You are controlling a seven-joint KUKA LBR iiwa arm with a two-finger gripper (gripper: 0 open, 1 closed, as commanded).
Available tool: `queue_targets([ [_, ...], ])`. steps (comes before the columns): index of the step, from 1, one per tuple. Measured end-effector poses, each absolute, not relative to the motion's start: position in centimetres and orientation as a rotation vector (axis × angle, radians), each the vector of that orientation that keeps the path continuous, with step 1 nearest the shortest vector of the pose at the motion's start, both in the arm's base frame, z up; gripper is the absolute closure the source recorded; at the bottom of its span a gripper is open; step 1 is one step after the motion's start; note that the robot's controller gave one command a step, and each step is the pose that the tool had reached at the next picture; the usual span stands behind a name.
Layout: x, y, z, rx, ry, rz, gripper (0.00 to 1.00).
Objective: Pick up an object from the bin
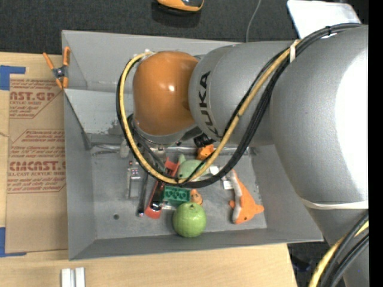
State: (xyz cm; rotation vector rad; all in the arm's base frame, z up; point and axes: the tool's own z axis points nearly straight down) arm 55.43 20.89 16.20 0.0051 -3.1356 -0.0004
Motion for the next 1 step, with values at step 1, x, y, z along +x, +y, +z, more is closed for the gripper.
queue_targets([
  [1, 55.62, 20.76, 16.69, 0.002, -3.143, -0.003, 0.0],
])
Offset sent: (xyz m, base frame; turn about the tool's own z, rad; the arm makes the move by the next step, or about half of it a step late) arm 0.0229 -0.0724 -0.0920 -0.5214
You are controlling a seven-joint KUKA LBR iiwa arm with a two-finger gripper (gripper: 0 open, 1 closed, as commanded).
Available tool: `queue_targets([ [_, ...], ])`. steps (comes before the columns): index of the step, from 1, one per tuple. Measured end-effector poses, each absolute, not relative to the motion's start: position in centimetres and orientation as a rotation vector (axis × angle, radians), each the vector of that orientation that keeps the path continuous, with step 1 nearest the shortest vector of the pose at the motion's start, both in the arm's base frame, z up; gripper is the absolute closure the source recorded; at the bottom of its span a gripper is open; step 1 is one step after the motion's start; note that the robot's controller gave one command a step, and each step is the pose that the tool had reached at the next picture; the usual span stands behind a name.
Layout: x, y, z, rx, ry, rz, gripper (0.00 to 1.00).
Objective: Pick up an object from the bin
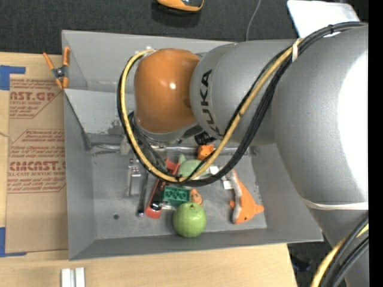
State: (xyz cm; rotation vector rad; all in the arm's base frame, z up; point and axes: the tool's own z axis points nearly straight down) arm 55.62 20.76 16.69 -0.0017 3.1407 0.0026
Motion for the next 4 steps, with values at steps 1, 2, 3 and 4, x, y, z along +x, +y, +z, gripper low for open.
queue_targets([
  [1, 57.2, 16.1, 10.2, -0.584, 3.08, 0.004, 0.0],
  [2, 57.0, 14.5, 8.4, -0.77, 3.043, 0.005, 0.0],
  [3, 59.3, 15.9, 10.1, -0.842, 3.022, 0.002, 0.0],
  [4, 59.4, 16.3, 6.9, -0.919, 3.001, 0.004, 0.0],
])
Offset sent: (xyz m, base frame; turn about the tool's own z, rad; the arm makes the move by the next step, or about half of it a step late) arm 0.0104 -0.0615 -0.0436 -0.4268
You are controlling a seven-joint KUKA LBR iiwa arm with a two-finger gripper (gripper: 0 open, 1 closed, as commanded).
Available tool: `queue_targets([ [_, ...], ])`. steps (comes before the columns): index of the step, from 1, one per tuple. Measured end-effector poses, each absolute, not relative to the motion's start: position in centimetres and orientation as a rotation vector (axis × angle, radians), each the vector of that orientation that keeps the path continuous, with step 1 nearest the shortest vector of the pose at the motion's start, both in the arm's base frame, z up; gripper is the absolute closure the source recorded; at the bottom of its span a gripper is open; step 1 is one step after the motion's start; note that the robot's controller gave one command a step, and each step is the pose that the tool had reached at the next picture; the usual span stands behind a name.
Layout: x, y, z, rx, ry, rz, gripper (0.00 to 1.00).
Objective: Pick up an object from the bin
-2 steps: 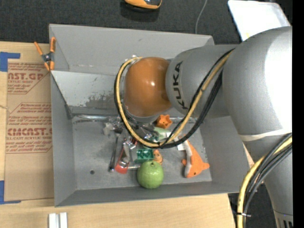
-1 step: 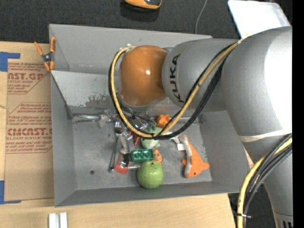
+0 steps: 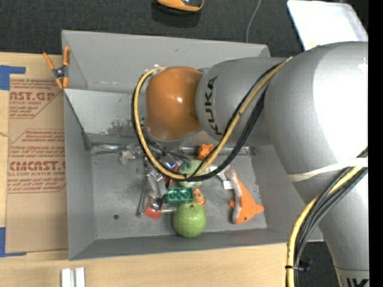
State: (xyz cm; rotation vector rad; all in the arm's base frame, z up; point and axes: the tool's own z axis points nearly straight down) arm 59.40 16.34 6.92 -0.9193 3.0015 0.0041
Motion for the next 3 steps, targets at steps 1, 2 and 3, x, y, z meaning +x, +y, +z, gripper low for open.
queue_targets([
  [1, 58.5, 18.6, 7.1, -0.885, 3.003, 0.007, 1.0],
  [2, 58.5, 18.6, 7.1, -0.885, 3.004, 0.007, 1.0],
  [3, 58.2, 18.5, 10.5, -0.888, 3.013, 0.007, 1.0],
])
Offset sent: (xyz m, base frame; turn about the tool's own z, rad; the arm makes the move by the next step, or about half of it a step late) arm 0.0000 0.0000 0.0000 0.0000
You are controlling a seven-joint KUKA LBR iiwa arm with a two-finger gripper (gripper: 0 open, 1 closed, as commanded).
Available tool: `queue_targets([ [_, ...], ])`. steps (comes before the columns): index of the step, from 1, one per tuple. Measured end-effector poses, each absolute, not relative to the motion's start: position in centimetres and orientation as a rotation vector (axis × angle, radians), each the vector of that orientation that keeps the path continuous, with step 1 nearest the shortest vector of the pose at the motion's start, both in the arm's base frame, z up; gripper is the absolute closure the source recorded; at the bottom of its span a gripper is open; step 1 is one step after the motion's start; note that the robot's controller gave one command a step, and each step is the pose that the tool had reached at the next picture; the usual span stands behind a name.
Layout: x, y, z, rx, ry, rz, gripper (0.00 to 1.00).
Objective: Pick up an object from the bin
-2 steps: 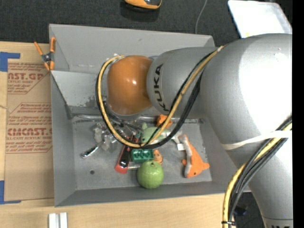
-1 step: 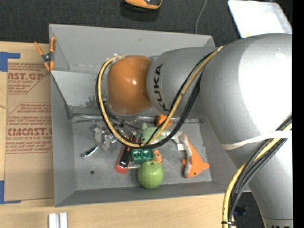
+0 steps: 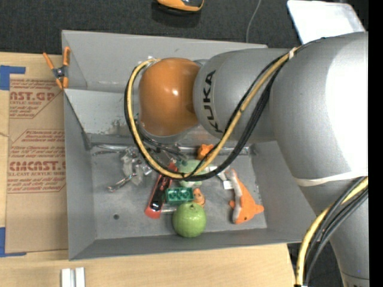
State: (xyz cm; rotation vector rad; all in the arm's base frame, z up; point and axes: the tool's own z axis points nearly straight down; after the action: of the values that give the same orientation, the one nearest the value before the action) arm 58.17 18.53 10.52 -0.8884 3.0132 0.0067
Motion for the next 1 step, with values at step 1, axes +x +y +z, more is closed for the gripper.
queue_targets([
  [1, 58.46, 18.62, 14.55, -0.886, 3.003, 0.006, 1.0],
])
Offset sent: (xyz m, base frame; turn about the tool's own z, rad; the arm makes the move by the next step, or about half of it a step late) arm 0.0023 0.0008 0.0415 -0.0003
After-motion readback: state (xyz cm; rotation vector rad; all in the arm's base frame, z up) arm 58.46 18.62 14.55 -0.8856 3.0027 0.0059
